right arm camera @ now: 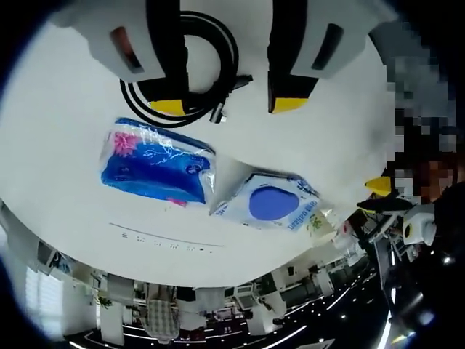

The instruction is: Arrange the tabletop items into an orderly group along one side of the table until the central work area is clear of visible clutter.

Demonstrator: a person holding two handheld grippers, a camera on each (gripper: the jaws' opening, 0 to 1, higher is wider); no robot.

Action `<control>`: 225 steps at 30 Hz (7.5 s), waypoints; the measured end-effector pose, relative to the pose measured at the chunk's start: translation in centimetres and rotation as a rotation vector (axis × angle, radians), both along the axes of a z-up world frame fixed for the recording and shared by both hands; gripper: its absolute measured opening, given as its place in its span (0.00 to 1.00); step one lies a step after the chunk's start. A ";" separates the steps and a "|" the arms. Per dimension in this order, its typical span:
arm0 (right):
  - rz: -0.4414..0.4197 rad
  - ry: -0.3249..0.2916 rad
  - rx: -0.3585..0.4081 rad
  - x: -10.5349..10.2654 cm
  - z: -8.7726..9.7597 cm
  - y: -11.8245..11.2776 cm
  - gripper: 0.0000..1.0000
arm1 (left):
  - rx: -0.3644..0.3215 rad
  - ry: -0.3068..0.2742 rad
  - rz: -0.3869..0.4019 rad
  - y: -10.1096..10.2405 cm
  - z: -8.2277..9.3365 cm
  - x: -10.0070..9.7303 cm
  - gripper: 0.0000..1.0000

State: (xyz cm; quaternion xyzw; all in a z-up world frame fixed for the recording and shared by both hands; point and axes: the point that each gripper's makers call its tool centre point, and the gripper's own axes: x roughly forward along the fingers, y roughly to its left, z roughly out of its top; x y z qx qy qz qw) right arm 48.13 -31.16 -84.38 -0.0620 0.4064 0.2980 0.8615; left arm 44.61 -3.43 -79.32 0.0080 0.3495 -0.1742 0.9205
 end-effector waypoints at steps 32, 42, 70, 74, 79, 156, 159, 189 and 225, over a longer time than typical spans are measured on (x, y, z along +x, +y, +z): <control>0.016 0.041 -0.040 -2.4 -3.2 -0.1 0.36 | -0.012 0.019 -0.081 -2.0 -0.7 -8.5 0.63; 0.060 0.023 -0.088 -2.4 -3.3 0.2 0.29 | -0.048 0.007 -0.043 -1.6 0.3 -10.2 0.67; 0.050 0.015 -0.089 -3.0 -3.2 -0.3 0.06 | -0.048 -0.047 -0.034 -1.5 3.4 -13.3 0.66; 0.047 0.002 -0.071 -2.8 -2.3 0.1 0.06 | -0.048 -0.051 -0.031 -1.5 3.6 -13.4 0.65; 0.045 -0.025 -0.062 -2.2 -1.0 0.7 0.06 | -0.055 -0.052 -0.030 -1.5 3.6 -13.3 0.65; 0.121 0.048 -0.075 -3.5 -4.0 8.0 0.15 | -0.053 -0.088 -0.045 -1.3 4.9 -14.1 0.66; 0.097 0.043 -0.075 -3.0 -4.0 7.5 0.32 | -0.053 -0.090 -0.041 -1.2 4.9 -14.1 0.66; -0.033 -0.071 0.082 -4.0 2.7 4.6 0.50 | -0.084 -0.086 -0.017 -0.8 4.8 -13.9 0.70; -0.157 -0.188 0.160 -9.0 7.7 0.6 0.59 | -0.100 -0.091 -0.015 -0.9 5.1 -14.0 0.75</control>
